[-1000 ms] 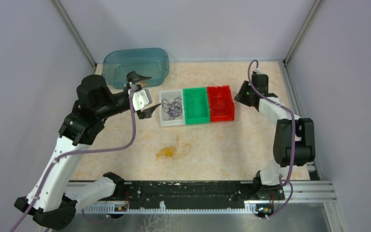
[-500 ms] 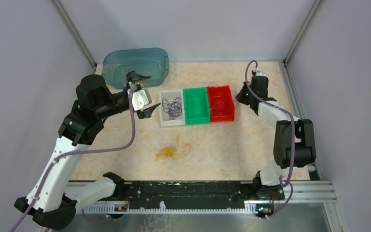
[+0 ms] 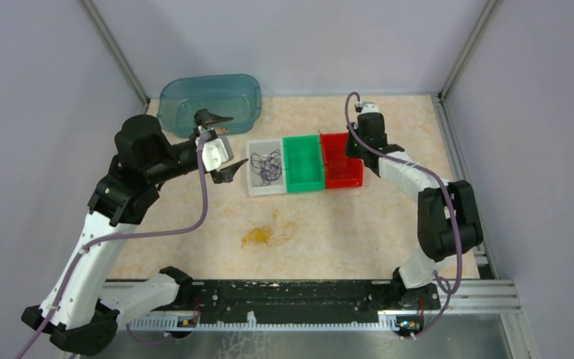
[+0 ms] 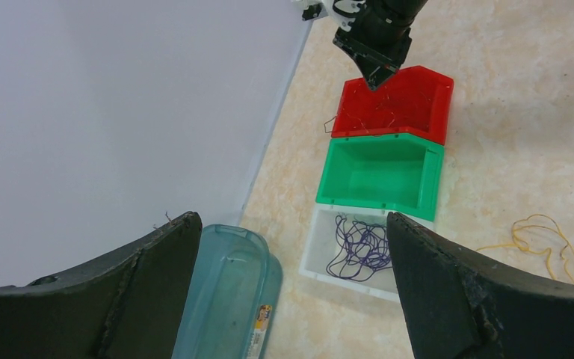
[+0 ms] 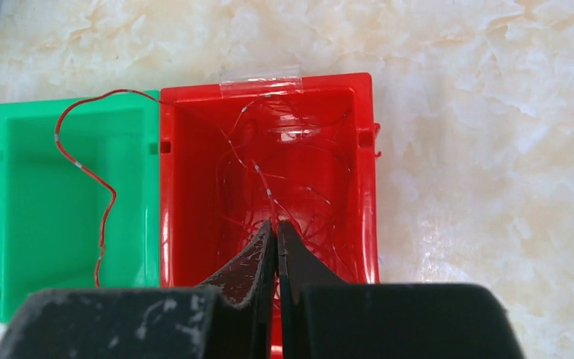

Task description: Untangle the cables

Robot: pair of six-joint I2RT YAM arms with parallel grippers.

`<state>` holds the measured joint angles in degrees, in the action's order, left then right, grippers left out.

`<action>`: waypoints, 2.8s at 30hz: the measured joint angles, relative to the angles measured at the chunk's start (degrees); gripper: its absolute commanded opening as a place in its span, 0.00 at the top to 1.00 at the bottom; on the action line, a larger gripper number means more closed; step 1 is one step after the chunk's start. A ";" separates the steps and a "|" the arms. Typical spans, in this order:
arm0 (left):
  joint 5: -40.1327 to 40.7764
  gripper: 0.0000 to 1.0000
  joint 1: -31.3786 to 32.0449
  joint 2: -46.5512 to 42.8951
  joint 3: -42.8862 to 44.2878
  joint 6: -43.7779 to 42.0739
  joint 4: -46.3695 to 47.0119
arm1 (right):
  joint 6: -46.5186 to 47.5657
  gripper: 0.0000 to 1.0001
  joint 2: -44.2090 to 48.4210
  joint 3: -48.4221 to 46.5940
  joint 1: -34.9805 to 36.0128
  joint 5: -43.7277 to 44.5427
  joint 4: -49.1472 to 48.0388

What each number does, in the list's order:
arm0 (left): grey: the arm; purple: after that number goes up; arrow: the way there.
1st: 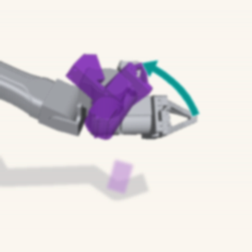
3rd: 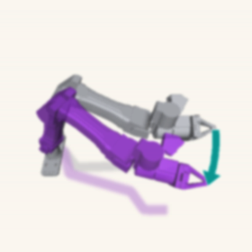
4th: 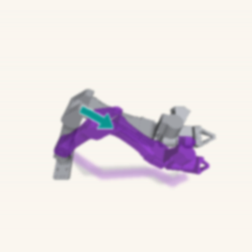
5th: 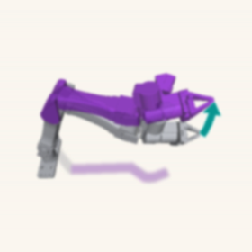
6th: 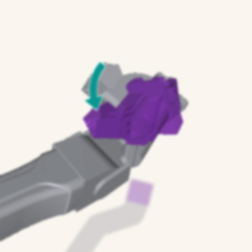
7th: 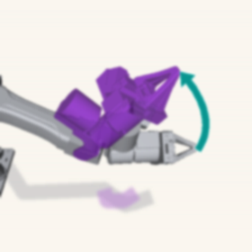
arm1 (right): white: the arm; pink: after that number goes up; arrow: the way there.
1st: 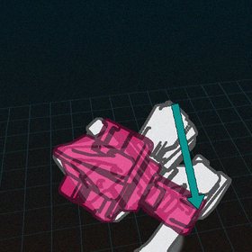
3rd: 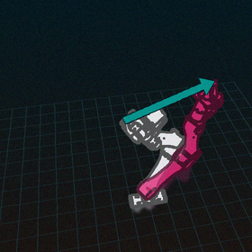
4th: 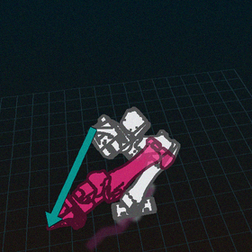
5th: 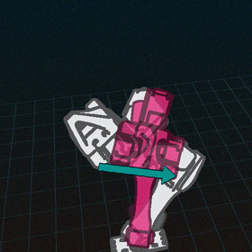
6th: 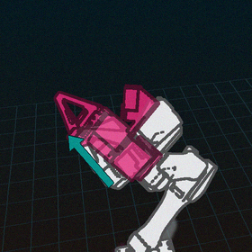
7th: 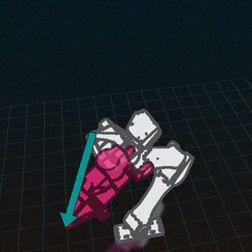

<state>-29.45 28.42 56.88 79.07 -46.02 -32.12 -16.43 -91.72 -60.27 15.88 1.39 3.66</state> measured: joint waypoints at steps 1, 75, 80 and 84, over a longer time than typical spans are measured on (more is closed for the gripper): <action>-0.02 0.01 0.00 0.00 0.00 -0.04 0.00 | 0.39 0.98 -0.68 -0.83 0.61 0.85 0.46; -1.29 0.00 -0.33 -0.22 -2.34 -1.33 -5.62 | 8.63 0.61 -14.16 -9.33 4.61 9.79 8.46; -2.05 0.00 -2.56 1.92 -2.45 -1.42 -7.28 | 9.86 0.53 -11.08 -11.52 4.61 12.04 11.98; -2.91 0.00 -3.93 4.55 -2.91 -1.73 -9.70 | 9.75 0.42 -4.81 -13.14 5.03 13.51 14.01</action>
<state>-32.36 24.49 61.43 76.16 -47.75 -41.82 -6.68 -96.53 -73.41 20.91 14.90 17.67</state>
